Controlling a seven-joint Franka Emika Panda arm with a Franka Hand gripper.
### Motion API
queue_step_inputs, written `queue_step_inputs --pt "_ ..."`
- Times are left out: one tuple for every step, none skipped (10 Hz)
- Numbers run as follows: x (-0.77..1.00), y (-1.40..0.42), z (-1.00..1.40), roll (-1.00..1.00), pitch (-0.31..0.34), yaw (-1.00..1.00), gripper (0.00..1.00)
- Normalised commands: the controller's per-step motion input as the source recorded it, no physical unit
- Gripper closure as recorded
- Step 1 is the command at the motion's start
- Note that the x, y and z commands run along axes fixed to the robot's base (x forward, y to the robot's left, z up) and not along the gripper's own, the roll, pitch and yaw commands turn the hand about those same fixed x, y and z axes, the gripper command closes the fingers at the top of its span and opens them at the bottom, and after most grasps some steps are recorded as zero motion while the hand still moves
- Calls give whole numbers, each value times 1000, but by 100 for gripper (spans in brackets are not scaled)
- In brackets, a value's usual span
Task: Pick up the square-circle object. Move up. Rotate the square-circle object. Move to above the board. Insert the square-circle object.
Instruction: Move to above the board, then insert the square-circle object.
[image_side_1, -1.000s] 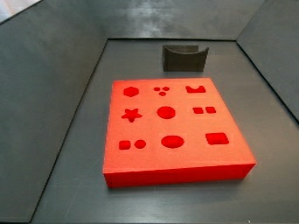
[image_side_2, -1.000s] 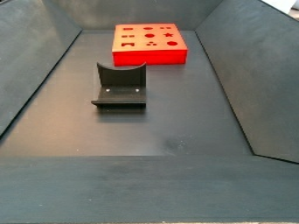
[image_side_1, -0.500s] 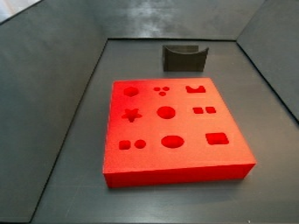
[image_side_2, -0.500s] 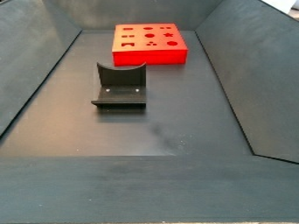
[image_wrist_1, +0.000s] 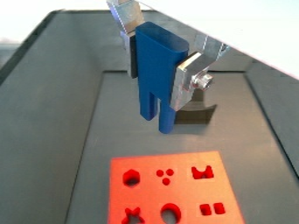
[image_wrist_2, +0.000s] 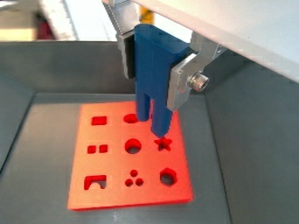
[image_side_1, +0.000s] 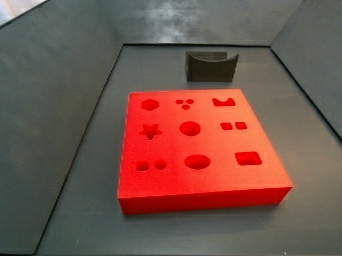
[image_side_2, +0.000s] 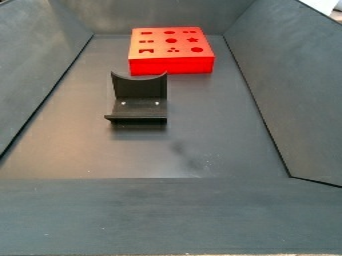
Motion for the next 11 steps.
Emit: queue_step_inputs --pt "58 -110 33 -40 72 1000 100" --pt "49 -75 28 -38 77 1000 100" --pt "50 -39 19 -36 90 1000 100" --pt "51 -32 17 -30 98 1000 100" --pt "53 -21 17 -22 114 1000 100" --pt "53 -22 16 -14 124 1000 100" --pt "53 -21 18 -4 159 1000 100" --pt "56 -18 20 13 165 836 100" --pt "60 -14 23 25 155 502 100" --pt "62 -16 25 29 149 369 100" --pt "0 -137 -186 157 0 146 100"
